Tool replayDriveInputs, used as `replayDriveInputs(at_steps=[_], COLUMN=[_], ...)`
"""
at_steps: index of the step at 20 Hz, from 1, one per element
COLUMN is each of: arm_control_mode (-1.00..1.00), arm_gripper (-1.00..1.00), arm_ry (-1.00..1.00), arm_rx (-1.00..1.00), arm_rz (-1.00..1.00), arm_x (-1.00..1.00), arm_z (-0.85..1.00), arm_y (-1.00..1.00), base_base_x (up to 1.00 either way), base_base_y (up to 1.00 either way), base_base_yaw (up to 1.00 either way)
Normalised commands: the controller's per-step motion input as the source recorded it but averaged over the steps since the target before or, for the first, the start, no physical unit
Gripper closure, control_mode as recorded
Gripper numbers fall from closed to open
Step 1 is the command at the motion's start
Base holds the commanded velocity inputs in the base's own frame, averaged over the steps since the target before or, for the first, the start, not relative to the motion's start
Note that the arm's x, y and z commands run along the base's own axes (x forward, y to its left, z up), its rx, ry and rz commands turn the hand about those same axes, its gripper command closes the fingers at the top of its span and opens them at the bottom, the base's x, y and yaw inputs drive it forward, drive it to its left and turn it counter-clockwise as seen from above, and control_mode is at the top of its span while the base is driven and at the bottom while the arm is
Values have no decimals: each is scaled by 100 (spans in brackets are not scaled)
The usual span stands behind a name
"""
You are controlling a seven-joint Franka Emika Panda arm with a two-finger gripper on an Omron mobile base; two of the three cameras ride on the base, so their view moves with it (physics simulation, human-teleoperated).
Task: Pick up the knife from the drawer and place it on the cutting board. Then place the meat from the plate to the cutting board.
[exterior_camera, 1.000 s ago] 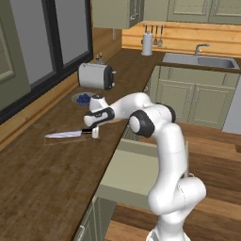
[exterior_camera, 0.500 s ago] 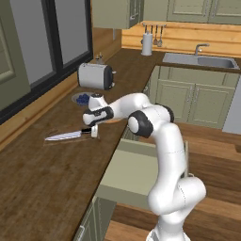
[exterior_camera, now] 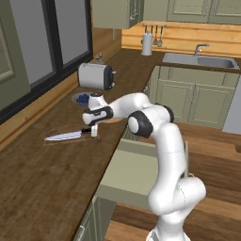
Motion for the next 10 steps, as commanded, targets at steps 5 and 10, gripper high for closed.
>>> replayDriveInputs(at_steps=[5, 10], arm_control_mode=[-100, -100], arm_gripper=[-100, -100], arm_ry=[-9, -10], arm_rx=[0, 0], arm_rz=[0, -10], arm_x=[-68, -95], arm_z=[61, 88], arm_y=[-9, -5], base_base_x=[0, 0], base_base_y=[0, 0], base_base_yaw=[0, 0])
